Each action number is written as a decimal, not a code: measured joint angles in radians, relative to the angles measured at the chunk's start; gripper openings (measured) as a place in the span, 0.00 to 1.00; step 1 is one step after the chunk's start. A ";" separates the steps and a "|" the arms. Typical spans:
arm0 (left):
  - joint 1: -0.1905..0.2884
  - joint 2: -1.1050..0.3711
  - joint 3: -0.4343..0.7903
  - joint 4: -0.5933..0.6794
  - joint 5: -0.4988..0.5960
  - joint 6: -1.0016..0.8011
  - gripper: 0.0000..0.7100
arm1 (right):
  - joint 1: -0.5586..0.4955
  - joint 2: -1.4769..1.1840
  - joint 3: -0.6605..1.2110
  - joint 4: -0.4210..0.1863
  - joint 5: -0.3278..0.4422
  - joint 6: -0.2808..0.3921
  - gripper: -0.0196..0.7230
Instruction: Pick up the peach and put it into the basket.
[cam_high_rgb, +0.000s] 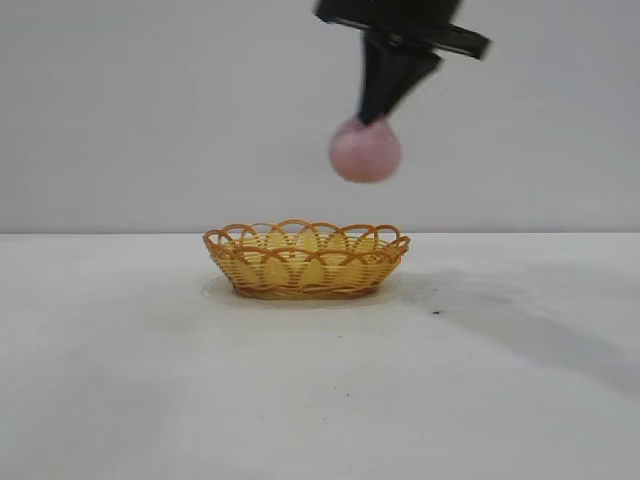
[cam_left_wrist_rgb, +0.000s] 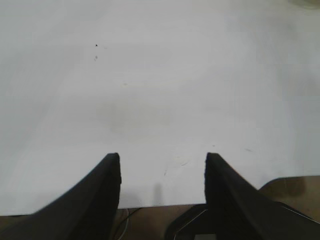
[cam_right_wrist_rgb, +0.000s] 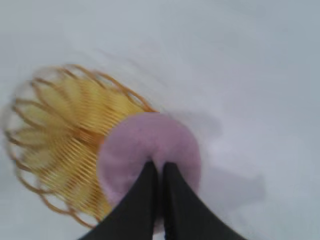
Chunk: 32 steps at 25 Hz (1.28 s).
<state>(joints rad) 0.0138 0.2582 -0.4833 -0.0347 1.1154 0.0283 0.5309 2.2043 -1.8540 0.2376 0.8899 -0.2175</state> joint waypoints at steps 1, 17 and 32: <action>0.000 0.000 0.000 0.000 0.000 0.000 0.54 | 0.002 0.015 -0.001 0.002 0.011 0.000 0.03; 0.000 0.000 0.000 0.000 0.000 0.000 0.54 | 0.025 -0.040 -0.008 -0.011 -0.046 0.022 0.42; 0.000 0.000 0.000 0.000 0.000 0.000 0.54 | -0.465 -0.079 -0.010 -0.188 0.036 0.150 0.42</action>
<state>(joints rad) 0.0138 0.2582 -0.4833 -0.0347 1.1154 0.0283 0.0659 2.1257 -1.8640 0.0496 0.9259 -0.0676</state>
